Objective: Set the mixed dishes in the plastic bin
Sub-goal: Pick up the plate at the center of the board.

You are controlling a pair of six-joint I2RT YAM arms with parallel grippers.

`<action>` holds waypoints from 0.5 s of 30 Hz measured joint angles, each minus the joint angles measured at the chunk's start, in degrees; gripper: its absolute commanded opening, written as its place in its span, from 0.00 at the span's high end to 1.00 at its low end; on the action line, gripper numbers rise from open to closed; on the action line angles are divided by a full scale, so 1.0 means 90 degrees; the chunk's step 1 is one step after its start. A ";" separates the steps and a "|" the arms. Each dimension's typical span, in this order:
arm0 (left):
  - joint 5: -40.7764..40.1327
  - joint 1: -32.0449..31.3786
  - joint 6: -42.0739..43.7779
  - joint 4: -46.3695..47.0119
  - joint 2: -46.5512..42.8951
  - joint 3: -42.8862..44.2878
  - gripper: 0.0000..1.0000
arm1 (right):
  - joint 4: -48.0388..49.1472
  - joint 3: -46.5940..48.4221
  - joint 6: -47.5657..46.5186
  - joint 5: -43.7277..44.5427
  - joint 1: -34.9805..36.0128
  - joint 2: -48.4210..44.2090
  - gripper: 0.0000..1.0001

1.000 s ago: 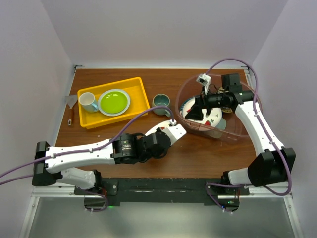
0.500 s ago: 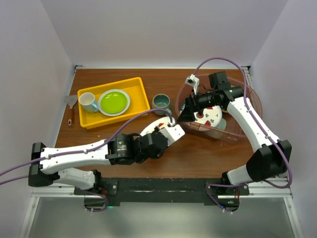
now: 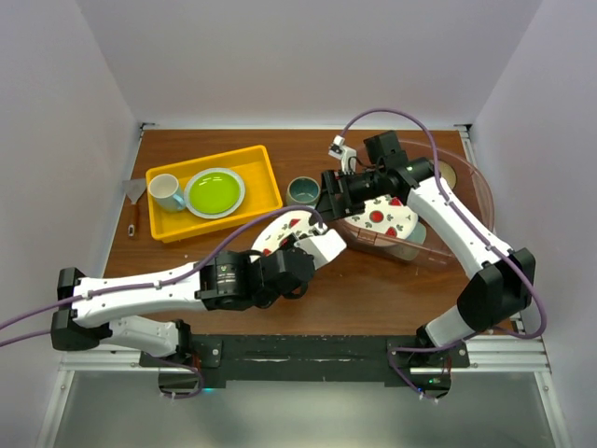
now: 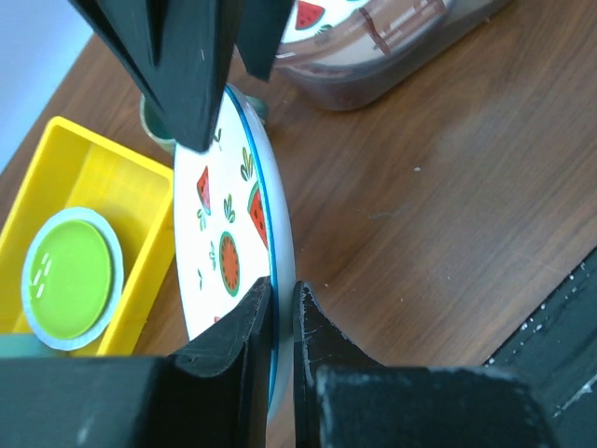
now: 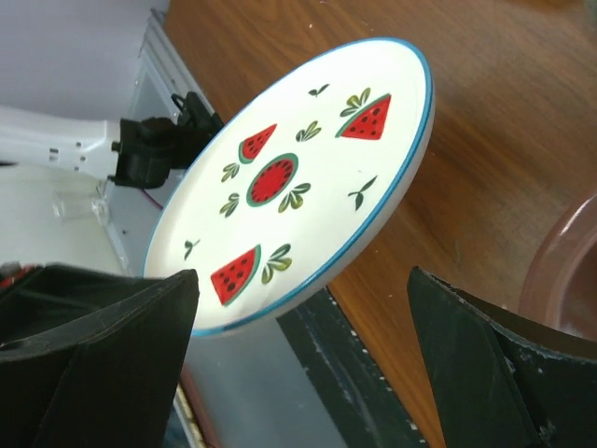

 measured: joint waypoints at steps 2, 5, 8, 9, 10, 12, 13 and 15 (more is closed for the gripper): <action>-0.0134 -0.0022 0.0068 0.0002 0.0032 0.0090 1.00 | 0.0138 -0.0007 0.0437 0.0228 0.0148 -0.0002 0.02; -0.0316 -0.0066 0.0136 0.0002 0.0148 0.0233 1.00 | 0.0296 -0.0007 0.0971 0.0454 0.0289 -0.0002 0.02; -0.0522 -0.0136 0.0185 -0.0024 0.0335 0.0401 1.00 | 0.0415 -0.0007 0.1379 0.0629 0.0311 0.0017 0.06; -0.0602 -0.0170 0.0219 -0.0029 0.0413 0.0459 1.00 | 0.0457 -0.0007 0.1484 0.0665 0.0311 0.0032 0.13; -0.0682 -0.0209 0.0240 -0.0034 0.0491 0.0517 1.00 | 0.0503 -0.0007 0.1586 0.0690 0.0308 0.0046 0.21; -0.0850 -0.0294 0.0296 -0.0039 0.0639 0.0597 1.00 | 0.0593 -0.0012 0.1736 0.0733 0.0304 0.0073 0.47; -0.0928 -0.0333 0.0316 -0.0056 0.0704 0.0634 1.00 | 0.0670 -0.0024 0.1814 0.0719 0.0304 0.0087 0.55; -0.1107 -0.0410 0.0367 -0.0092 0.0828 0.0685 1.00 | 0.0789 -0.0083 0.1923 0.0704 0.0299 0.0100 0.79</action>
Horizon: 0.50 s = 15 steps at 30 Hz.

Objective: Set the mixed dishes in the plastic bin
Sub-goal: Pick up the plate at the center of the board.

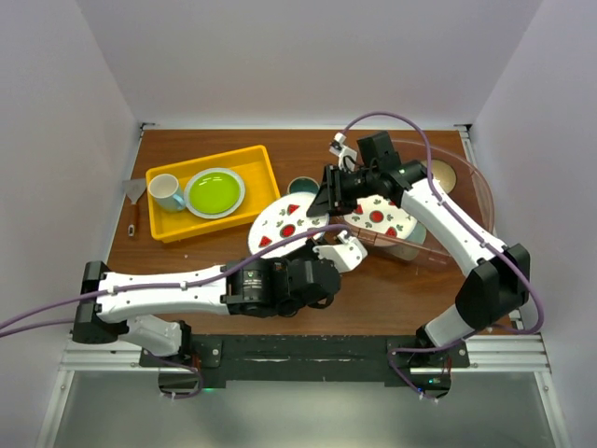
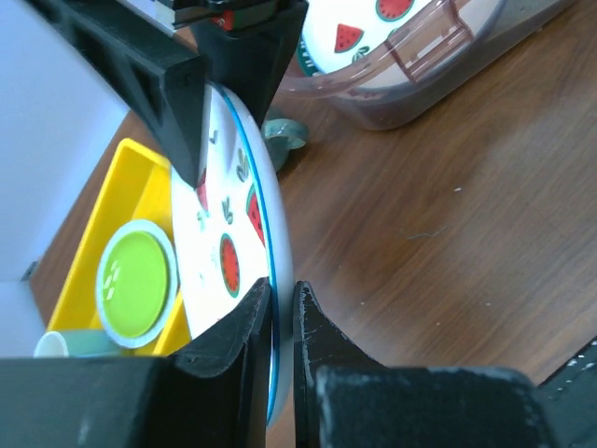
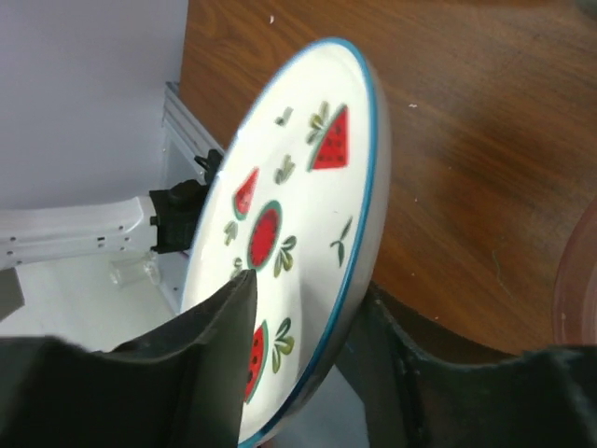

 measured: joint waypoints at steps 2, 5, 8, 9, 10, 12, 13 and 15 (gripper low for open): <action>-0.0165 -0.0061 0.0063 -0.0046 0.0070 0.0027 1.00 | 0.0124 -0.0095 0.0083 -0.0036 -0.0029 0.0005 0.92; -0.0087 -0.0199 0.0131 -0.0022 0.0206 0.0039 1.00 | 0.0367 -0.0151 0.0678 -0.0284 -0.0049 0.0012 1.00; -0.0143 -0.0284 0.0194 -0.0019 0.0245 0.0041 0.87 | 0.0403 -0.0160 0.0680 -0.0352 -0.0034 -0.0005 1.00; -0.0143 -0.0282 0.0197 -0.0007 0.0236 0.0041 0.77 | 0.0415 -0.0160 0.0690 -0.0384 -0.0046 -0.0005 1.00; -0.0124 -0.0277 0.0194 0.0032 0.0223 0.0041 0.61 | 0.0420 -0.0160 0.0692 -0.0406 -0.0058 -0.0007 1.00; -0.0090 -0.0272 0.0228 0.0136 0.0172 0.0041 0.46 | 0.0452 -0.0160 0.0607 -0.0495 -0.0129 -0.0015 1.00; -0.0061 -0.0272 0.0228 0.0233 0.0102 0.0041 0.34 | 0.0474 -0.0160 0.0474 -0.0503 -0.0151 -0.0017 1.00; 0.0027 -0.0272 0.0243 0.0408 -0.0124 0.0036 0.25 | 0.0529 -0.0199 0.0279 -0.0495 -0.0238 -0.0017 1.00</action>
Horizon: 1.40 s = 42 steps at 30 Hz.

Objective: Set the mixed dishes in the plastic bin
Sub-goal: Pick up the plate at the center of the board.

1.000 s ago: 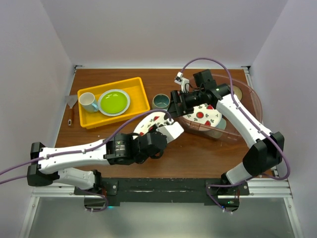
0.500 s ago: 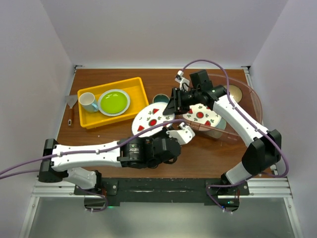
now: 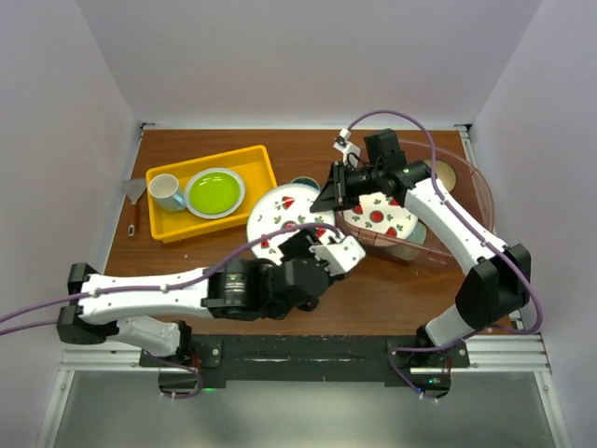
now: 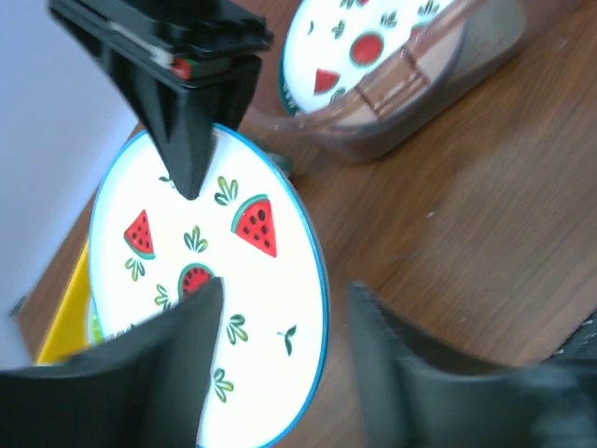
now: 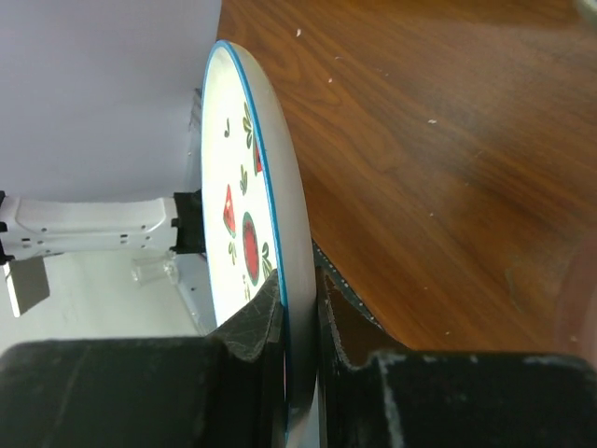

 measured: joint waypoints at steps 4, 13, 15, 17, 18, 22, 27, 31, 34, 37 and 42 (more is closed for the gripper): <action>0.0379 0.0002 -0.0056 0.0568 -0.0775 -0.0206 0.10 | 0.0143 -0.0078 -0.0206 -0.0109 -0.0338 -0.0007 1.00; 0.0947 0.0097 -0.0102 0.1285 -0.1710 -0.0789 0.01 | 0.0753 -0.0619 -0.0386 -0.0318 -0.1333 -0.0508 1.00; 0.1100 0.0255 -0.0121 0.1326 -0.1795 -0.0899 0.00 | 0.0845 -0.0704 -0.0406 -0.0398 -0.1537 -0.0675 1.00; 0.1319 0.0491 -0.0168 0.1384 -0.1880 -0.1005 0.00 | 0.0903 -0.0748 -0.0418 -0.0466 -0.1741 -0.0816 1.00; 0.1435 0.0670 -0.0192 0.1404 -0.1938 -0.1061 0.00 | 0.0976 -0.0784 -0.0430 -0.0503 -0.1841 -0.0894 1.00; 0.1826 0.1241 -0.0238 0.1549 -0.2217 -0.1307 0.00 | 0.1154 -0.0984 -0.0452 -0.0639 -0.2280 -0.1214 1.00; 0.1982 0.1491 -0.0240 0.1683 -0.2577 -0.1564 0.00 | 0.1241 -0.1207 -0.0542 -0.0750 -0.2778 -0.1508 1.00; 0.1950 0.1588 -0.0236 0.1795 -0.2875 -0.1855 0.00 | 0.1362 -0.1384 -0.0597 -0.0899 -0.3228 -0.1668 1.00; 0.1831 0.1693 -0.0233 0.1848 -0.3130 -0.2169 0.00 | 0.1428 -0.1457 -0.0658 -0.0988 -0.3509 -0.1717 1.00; 0.1717 0.1843 -0.0233 0.1887 -0.3410 -0.2528 0.00 | 0.1503 -0.1528 -0.0731 -0.1098 -0.3708 -0.1739 1.00; 0.1732 0.2382 -0.0233 0.1967 -0.3779 -0.3082 0.00 | 0.1545 -0.1661 -0.0884 -0.1265 -0.3946 -0.1814 1.00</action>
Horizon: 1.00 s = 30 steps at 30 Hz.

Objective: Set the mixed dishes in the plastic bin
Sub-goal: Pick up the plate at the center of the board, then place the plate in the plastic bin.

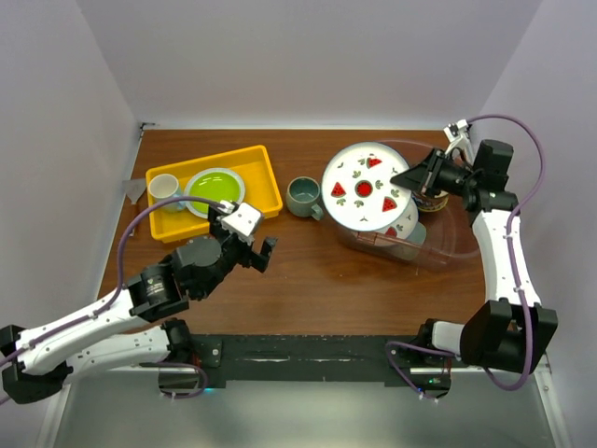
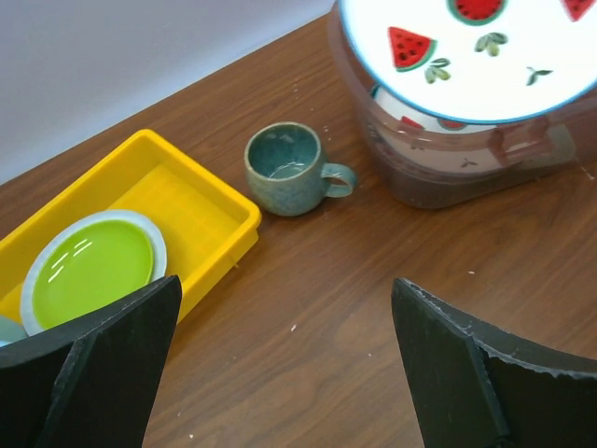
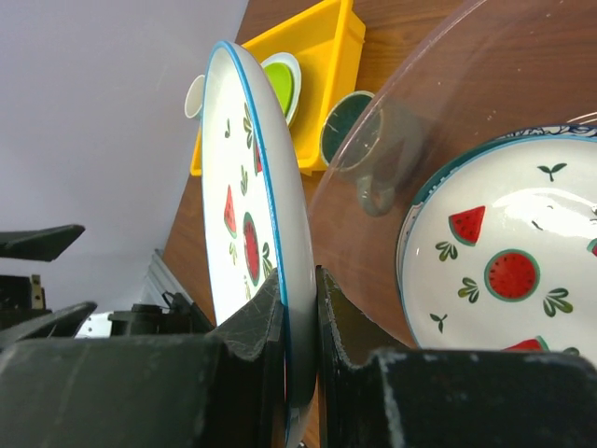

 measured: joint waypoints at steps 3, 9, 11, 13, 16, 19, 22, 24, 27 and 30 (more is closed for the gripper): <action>0.0160 0.0427 -0.0002 0.0112 -0.0032 -0.0270 0.00 | 0.0010 -0.0051 -0.0102 -0.0124 -0.0119 -0.0056 1.00; 0.0590 0.1192 -0.0007 0.0175 -0.0015 -0.0784 0.00 | 0.0041 -0.0112 -0.0386 -0.0277 -0.0296 -0.0141 1.00; 0.0665 0.1336 -0.0010 0.0170 -0.0015 -0.0860 0.00 | 0.0039 -0.0112 -0.0491 -0.0347 -0.0335 -0.0143 1.00; 0.0714 0.1418 -0.0029 0.0197 -0.0034 -0.0920 0.00 | 0.0039 -0.0112 -0.0595 -0.0379 -0.0369 -0.0143 1.00; 0.0733 0.1462 -0.0044 0.0240 -0.0121 -0.1037 0.00 | 0.0036 -0.0112 -0.0712 -0.0466 -0.0447 -0.0143 1.00; 0.0731 0.1479 -0.0049 0.0265 -0.0214 -0.1146 0.00 | 0.0036 -0.0112 -0.0823 -0.0551 -0.0546 -0.0143 1.00; 0.0726 0.1486 -0.0049 0.0270 -0.0236 -0.1161 0.00 | 0.0041 -0.0136 -0.0906 -0.0651 -0.0653 -0.0143 1.00; 0.0724 0.1489 -0.0049 0.0267 -0.0233 -0.1166 0.00 | 0.0041 -0.0170 -0.0935 -0.0695 -0.0702 -0.0143 1.00; 0.0724 0.1489 -0.0049 0.0267 -0.0233 -0.1168 0.00 | 0.0041 -0.0228 -0.0959 -0.0714 -0.0765 -0.0143 1.00; 0.0724 0.1491 -0.0049 0.0267 -0.0233 -0.1180 0.00 | 0.0053 -0.0272 -0.0986 -0.0719 -0.0826 -0.0141 1.00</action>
